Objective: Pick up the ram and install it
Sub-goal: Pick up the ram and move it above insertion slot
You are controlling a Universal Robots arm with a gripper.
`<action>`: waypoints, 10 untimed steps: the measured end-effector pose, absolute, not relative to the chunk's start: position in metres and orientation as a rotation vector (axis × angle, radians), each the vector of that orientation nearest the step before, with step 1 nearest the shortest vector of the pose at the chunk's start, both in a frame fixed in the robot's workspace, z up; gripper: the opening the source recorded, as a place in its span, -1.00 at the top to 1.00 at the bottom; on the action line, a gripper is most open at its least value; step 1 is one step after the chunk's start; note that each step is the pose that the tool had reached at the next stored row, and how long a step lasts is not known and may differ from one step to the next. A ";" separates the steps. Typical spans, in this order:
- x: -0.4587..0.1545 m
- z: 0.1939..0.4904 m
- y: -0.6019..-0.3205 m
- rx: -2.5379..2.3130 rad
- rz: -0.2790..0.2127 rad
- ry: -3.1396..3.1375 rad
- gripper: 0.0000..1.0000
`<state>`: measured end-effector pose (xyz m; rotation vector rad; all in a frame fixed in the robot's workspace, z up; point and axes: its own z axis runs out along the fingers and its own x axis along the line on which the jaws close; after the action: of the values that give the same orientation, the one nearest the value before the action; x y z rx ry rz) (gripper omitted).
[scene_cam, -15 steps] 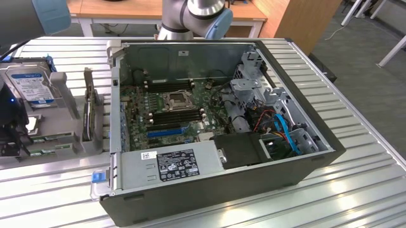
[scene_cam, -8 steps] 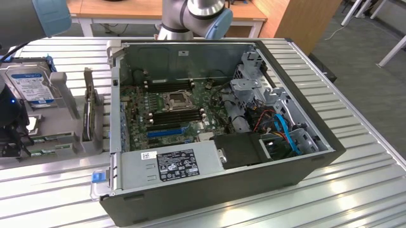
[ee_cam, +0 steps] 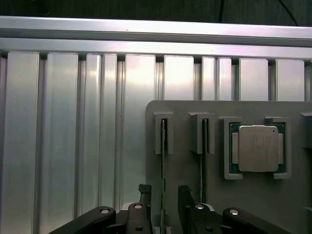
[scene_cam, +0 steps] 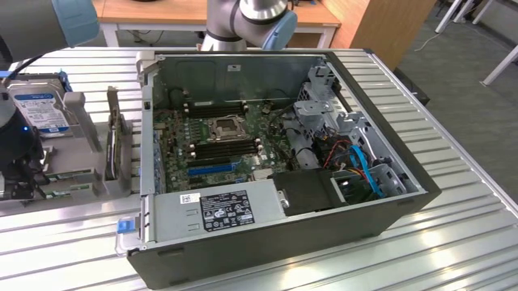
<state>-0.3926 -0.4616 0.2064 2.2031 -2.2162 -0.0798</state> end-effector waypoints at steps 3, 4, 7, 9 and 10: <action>-0.387 0.206 -0.462 2.202 -0.081 -2.216 0.29; -0.385 0.206 -0.462 2.202 -0.082 -2.215 0.29; -0.378 0.206 -0.462 2.201 -0.084 -2.214 0.29; -0.374 0.206 -0.462 2.201 -0.085 -2.214 0.29; -0.372 0.206 -0.462 2.200 -0.085 -2.213 0.29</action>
<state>-0.3717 -0.4616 0.2063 2.2004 -2.2135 -0.0853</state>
